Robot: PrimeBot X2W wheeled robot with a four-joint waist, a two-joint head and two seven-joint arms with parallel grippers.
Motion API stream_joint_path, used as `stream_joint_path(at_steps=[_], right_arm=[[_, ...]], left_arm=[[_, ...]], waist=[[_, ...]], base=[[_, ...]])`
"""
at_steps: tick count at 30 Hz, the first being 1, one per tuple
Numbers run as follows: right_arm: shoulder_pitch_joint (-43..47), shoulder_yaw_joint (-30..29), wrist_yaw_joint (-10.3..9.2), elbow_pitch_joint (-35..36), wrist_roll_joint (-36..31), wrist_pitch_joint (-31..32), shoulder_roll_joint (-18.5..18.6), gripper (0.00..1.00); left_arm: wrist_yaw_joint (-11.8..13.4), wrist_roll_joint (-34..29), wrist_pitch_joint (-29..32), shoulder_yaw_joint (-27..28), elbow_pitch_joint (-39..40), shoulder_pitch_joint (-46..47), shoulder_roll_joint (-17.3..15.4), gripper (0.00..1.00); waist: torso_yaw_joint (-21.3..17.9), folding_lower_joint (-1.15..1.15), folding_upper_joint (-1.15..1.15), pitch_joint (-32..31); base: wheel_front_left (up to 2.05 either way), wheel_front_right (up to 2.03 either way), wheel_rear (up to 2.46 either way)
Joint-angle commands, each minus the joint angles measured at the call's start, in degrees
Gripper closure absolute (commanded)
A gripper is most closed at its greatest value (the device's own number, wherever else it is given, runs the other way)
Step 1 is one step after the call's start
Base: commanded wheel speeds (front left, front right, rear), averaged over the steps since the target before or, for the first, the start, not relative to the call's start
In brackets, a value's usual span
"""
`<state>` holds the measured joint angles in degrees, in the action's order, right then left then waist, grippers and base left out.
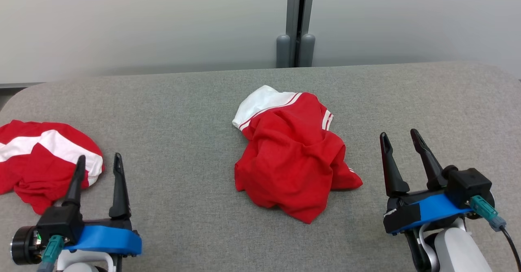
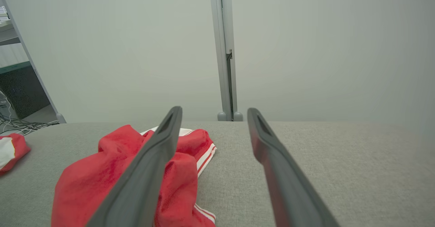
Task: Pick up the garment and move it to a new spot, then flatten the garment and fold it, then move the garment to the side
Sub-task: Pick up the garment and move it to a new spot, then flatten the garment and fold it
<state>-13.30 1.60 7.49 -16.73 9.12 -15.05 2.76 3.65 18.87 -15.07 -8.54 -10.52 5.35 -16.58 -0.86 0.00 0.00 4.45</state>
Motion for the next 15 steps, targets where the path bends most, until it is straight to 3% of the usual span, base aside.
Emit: stream_joint_path(at_steps=[1, 15], right_arm=[[0.93, -0.16, 0.01, -0.23, -0.45, -0.19, 0.24, 0.00], [2.05, -1.00, 0.01, -2.02, -1.11, -0.19, 0.23, 0.00]], left_arm=[[-0.62, -1.09, -0.15, -0.09, -0.23, -0.96, 0.57, 0.00], [-1.94, -5.86, -0.15, 3.41, -1.09, -5.08, 4.07, 0.00]], waist=[[0.05, 0.00, 0.00, -0.34], [0.02, 0.00, 0.00, -2.21]], base=[[0.00, 0.00, 0.00], [0.00, 0.00, 0.00]])
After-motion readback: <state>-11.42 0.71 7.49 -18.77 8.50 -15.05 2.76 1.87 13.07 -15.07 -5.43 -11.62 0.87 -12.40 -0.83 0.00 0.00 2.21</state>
